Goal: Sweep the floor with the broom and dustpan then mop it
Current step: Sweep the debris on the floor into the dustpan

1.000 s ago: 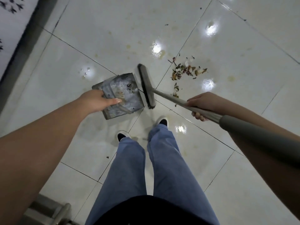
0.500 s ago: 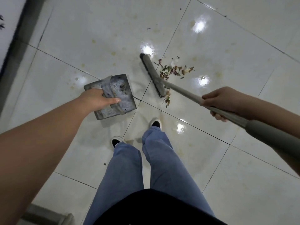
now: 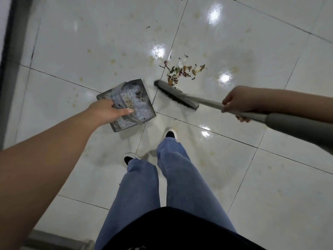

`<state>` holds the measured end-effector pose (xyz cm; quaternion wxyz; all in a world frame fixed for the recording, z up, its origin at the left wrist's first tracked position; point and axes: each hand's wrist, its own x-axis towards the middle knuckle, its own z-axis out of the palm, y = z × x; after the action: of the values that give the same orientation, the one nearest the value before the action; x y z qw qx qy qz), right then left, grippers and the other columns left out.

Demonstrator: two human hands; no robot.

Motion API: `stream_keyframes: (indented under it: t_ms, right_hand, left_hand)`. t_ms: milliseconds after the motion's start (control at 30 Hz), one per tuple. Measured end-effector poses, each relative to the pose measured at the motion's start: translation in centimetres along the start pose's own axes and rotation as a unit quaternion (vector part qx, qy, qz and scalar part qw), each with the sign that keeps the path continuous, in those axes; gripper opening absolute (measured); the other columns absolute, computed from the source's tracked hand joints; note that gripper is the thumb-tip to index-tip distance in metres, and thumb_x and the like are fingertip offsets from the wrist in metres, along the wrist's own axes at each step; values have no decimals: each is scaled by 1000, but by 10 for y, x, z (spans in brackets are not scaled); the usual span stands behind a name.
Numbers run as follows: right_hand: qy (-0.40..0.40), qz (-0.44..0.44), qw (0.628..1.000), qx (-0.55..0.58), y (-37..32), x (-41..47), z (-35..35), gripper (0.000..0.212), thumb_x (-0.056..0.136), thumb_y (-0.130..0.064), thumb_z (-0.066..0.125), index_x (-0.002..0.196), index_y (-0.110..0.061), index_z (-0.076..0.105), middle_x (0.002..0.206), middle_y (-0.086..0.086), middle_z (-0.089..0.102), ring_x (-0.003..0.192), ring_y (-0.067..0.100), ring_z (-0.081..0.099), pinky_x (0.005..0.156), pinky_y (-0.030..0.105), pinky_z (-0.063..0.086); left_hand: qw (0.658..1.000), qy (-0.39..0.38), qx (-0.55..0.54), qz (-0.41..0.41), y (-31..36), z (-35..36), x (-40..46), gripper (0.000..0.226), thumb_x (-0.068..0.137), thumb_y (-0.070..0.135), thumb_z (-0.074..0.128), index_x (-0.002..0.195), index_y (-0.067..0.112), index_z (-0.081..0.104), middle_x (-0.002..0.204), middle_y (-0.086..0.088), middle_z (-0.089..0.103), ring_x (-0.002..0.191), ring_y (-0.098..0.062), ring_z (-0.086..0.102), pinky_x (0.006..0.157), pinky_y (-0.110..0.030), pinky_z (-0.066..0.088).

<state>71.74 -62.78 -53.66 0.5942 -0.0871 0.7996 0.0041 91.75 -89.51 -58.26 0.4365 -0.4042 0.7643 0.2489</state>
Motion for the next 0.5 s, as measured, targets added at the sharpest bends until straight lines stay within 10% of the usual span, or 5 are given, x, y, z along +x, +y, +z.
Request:
stream_keyframes:
  t_ms: [500]
  right_hand:
    - [-39,0,996,77,31,-11,15,39,91,-12,59,125,7,54,52,15,50,26,17,44,32,17,40]
  left_hand:
    - [998,-14,44,35,46,0,-11,67,81,61,54,118,5,56,120,-15,61,107,-30,59,83,-32,44]
